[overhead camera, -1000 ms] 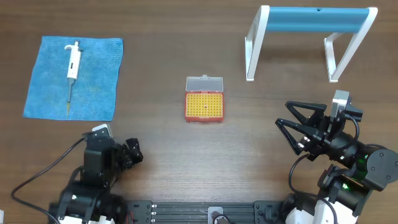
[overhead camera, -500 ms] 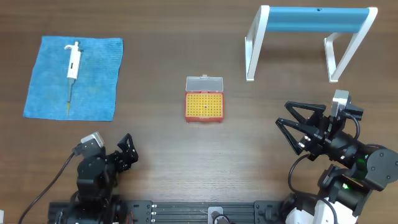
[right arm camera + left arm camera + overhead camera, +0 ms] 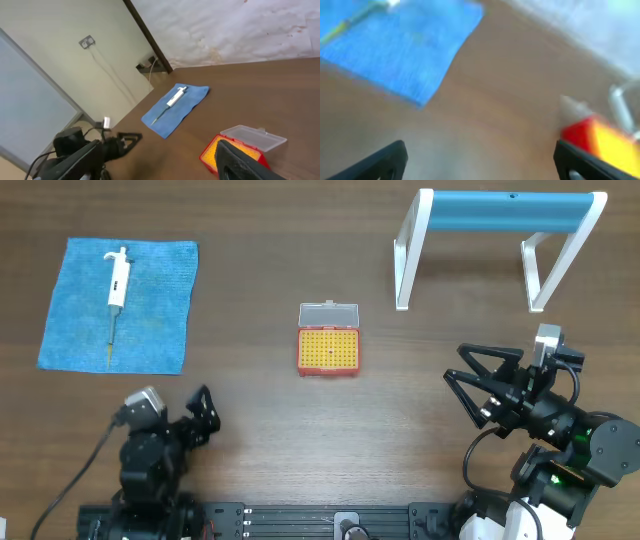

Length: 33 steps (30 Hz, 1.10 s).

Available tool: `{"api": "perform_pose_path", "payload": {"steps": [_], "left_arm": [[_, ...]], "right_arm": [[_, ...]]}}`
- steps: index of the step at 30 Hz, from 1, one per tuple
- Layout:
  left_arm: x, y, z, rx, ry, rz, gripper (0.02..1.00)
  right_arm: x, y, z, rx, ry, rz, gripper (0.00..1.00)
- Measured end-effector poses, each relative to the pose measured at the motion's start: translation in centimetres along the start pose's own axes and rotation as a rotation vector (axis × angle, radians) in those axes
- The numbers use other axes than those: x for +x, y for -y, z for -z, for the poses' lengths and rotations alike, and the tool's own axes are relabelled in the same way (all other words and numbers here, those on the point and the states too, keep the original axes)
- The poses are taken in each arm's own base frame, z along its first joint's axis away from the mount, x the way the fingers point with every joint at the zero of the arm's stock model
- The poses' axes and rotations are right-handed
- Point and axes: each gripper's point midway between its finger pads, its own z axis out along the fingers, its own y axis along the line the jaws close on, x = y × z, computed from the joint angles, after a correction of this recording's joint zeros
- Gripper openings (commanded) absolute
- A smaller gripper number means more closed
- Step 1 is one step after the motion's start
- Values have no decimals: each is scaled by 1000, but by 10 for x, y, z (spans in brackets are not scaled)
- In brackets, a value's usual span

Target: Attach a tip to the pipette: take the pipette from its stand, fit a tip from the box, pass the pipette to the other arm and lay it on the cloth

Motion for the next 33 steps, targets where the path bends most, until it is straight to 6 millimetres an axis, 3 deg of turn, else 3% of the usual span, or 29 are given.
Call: {"api": "perform_pose_path", "payload": {"steps": [2,5,11,24,26,28,30,32,33], "left_arm": [[-39,23,4,98,160,17,947],[-51,31,3,144,235,24,950],[-32,21,-14,150,245,25,947],[-33,21,-14,150,245,25,947],[-33,21,-14,150,245,25,947],[-33,21,-14,150,245,25,945],[-33,21,-14,150,246,25,947],[-32,21,-14,150,245,25,947],[-33,21,-14,150,246,25,947]], "right_arm": [[0,0,0,-2,-3,0,720],[0,-1,0,-3,-4,0,720],[-2,-4,0,-3,-2,51,720],[-3,-5,0,-4,-3,70,720],[-3,-4,0,0,0,146,720],[3,10,0,35,34,259,720],[16,55,-7,207,125,138,720],[45,80,-19,340,130,99,720],[66,88,-26,425,137,168,720]]}}
